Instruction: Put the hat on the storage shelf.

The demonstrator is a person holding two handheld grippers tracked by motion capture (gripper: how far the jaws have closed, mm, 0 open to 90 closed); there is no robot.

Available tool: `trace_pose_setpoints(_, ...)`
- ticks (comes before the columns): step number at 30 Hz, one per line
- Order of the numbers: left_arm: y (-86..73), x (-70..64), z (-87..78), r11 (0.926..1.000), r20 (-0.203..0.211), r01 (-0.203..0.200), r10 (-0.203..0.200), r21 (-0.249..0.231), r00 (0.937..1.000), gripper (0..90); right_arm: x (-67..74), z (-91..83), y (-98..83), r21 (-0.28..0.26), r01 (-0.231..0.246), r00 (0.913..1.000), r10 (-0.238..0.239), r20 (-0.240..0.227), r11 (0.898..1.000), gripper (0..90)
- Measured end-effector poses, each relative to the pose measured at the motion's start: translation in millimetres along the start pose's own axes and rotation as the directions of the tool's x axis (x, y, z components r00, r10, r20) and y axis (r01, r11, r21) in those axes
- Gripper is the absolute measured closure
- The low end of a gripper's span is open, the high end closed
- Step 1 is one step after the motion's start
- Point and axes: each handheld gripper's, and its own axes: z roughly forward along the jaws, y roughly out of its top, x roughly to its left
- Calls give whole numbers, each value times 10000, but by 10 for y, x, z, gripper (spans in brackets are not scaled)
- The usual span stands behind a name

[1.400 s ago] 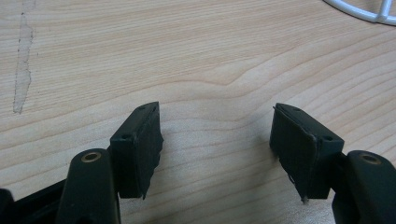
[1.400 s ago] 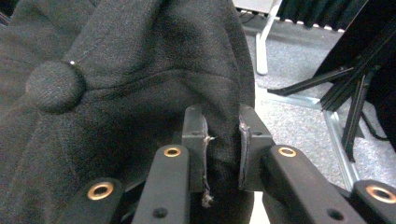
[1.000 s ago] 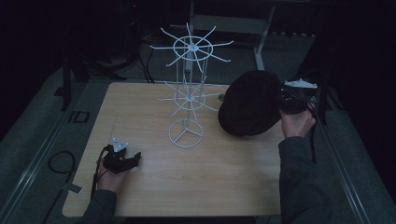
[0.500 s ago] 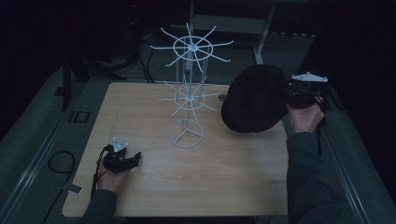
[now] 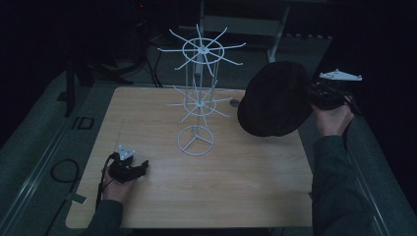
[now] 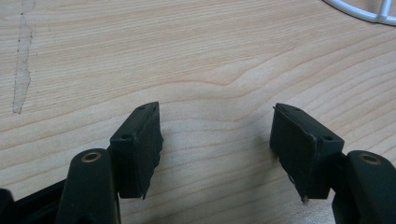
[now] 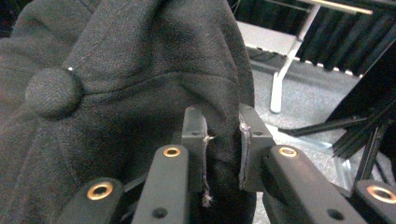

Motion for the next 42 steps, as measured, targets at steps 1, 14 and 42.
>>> trace_pose_setpoints(1, 0, 0, 0, 10000, -1, 2, -2, -1, 10000, 346, 0, -12, 11, -32, 76, 10000, -76, -8, 10000, 764)
trace_pose_setpoints(14, 2, -1, 1, 10000, 5, -24, 24, 2, 10000, 346, -54, -98, 89, -230, 902, 9903, -921, -1040, 9957, 764)
trace_pose_setpoints(42, 2, -3, 3, 10000, 6, -18, 18, -7, 10000, 346, -119, -161, 131, -743, 971, 9470, -1151, -3000, 9925, 763)
